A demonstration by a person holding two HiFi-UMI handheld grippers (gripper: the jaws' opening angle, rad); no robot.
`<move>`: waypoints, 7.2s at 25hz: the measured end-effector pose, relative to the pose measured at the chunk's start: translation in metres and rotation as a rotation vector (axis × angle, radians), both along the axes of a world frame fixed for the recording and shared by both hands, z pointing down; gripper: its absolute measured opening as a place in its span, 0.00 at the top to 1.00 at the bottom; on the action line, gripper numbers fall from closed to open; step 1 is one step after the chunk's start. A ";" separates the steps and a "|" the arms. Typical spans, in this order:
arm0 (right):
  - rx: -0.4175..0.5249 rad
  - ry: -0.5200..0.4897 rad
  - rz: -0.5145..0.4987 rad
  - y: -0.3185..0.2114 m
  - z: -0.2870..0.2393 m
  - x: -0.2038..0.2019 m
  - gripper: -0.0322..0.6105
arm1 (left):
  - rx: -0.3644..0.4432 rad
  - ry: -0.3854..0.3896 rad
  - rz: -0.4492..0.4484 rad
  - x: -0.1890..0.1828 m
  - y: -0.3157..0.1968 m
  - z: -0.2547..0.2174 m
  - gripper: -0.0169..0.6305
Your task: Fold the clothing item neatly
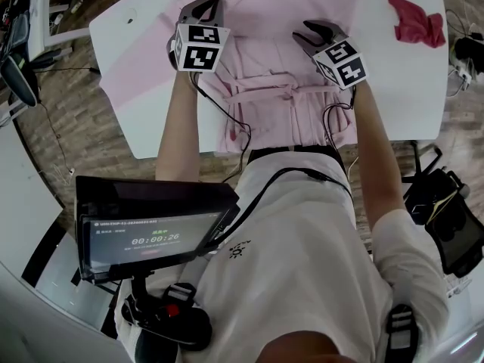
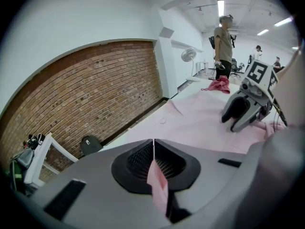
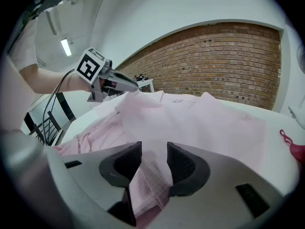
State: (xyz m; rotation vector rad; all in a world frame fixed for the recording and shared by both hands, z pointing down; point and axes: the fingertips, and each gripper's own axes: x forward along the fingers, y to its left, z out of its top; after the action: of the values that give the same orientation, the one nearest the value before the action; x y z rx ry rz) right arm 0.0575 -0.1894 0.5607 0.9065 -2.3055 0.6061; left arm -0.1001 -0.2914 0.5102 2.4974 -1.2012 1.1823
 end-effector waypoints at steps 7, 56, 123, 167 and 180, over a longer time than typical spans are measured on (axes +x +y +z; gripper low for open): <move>-0.002 0.009 0.000 0.000 0.000 0.000 0.68 | 0.003 -0.055 -0.051 -0.036 -0.042 0.010 0.95; -0.001 0.028 0.022 -0.001 0.008 0.009 0.68 | -0.165 -0.404 0.530 -0.033 0.081 0.064 0.97; 0.003 0.073 0.028 -0.001 0.010 0.114 0.95 | -0.226 0.216 -0.221 0.005 0.068 0.066 0.95; 0.200 -0.162 -0.144 0.043 -0.115 -0.090 0.95 | 0.048 0.439 -0.479 -0.126 0.193 -0.065 0.97; 0.195 -0.158 -0.222 0.052 -0.104 -0.214 0.95 | 0.051 0.447 -0.641 -0.271 0.194 -0.025 0.97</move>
State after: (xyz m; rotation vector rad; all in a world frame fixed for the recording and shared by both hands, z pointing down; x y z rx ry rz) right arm -0.1563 -0.1371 0.4565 0.6945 -2.5981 0.3738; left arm -0.3713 -0.0973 0.4853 1.9822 -1.6955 0.4134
